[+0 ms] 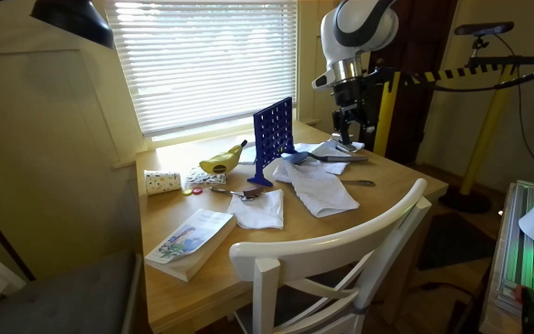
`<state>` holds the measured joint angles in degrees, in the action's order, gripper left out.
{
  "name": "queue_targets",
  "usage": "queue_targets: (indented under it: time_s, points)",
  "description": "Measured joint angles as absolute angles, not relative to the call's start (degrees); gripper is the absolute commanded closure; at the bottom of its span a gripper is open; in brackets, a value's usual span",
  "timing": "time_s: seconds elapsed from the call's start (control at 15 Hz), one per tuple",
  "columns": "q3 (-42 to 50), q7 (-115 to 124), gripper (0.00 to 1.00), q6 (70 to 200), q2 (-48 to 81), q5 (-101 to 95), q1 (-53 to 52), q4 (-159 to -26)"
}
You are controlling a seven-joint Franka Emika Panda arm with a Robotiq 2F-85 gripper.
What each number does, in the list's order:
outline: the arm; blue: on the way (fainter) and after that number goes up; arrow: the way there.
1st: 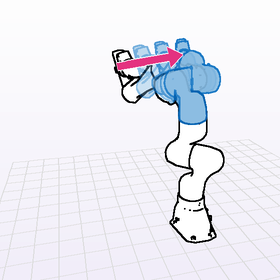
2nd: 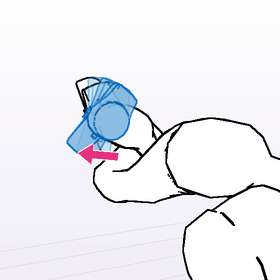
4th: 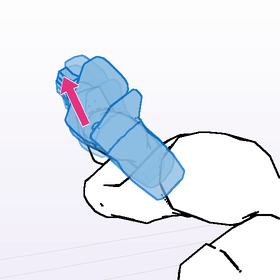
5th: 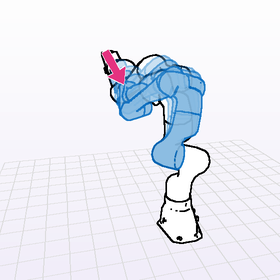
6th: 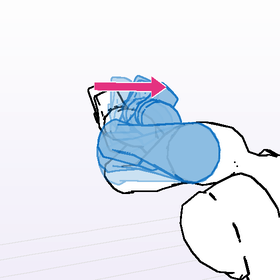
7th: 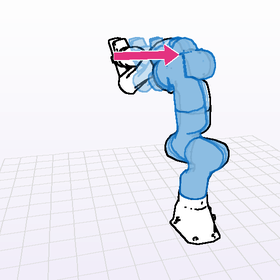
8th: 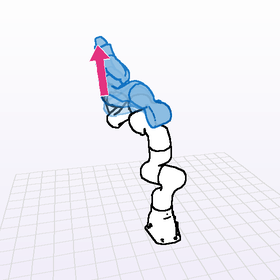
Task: Remove the white cloth from the blue object, put it on the table and fold it
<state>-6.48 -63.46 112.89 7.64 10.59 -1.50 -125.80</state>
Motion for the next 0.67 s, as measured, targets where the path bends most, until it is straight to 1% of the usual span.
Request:
queue_targets:
  time_s: [0.13,0.47,0.67]
  points:
    - [-6.0,-65.3,0.0,111.7,5.8,10.6,-1.3,-128.2]
    - [-6.0,-64.7,0.0,112.9,5.9,10.6,-1.5,-128.2]
    - [-6.5,-62.3,0.0,124.4,3.9,10.6,-2.8,-133.3]
